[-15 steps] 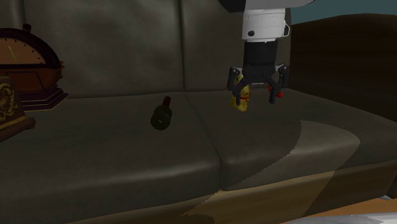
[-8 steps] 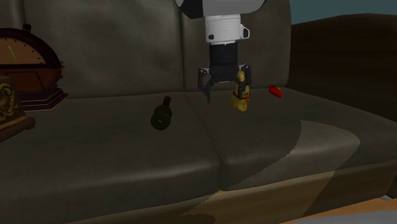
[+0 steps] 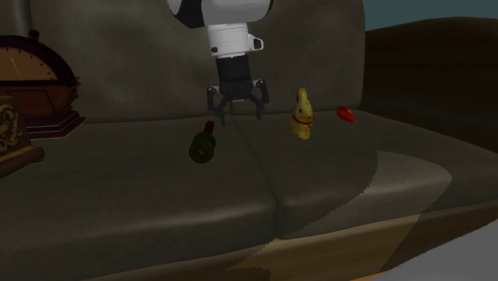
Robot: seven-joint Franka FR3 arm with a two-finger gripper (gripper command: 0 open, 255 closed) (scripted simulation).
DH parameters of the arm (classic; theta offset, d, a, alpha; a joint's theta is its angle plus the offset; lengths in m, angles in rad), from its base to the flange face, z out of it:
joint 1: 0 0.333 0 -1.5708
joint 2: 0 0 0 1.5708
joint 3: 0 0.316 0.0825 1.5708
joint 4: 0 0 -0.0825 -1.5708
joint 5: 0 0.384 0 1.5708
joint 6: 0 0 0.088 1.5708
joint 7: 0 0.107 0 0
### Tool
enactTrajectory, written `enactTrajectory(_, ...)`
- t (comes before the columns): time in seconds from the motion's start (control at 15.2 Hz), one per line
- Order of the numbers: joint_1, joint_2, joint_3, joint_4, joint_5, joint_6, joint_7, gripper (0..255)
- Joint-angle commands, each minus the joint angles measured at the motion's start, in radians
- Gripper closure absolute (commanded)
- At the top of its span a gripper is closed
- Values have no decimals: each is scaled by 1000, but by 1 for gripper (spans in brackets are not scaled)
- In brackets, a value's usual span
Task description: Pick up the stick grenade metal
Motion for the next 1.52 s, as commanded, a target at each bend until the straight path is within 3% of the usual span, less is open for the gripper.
enactTrajectory(0.0,6,73,37,68,-23,-10,38,0)
enactTrajectory(0.46,57,340,147,328,-145,-77,177,0)
enactTrajectory(1.06,56,333,143,219,-143,25,188,0)
enactTrajectory(1.12,55,331,143,217,-142,26,188,255)
enactTrajectory(1.45,56,331,144,215,-142,27,189,255)
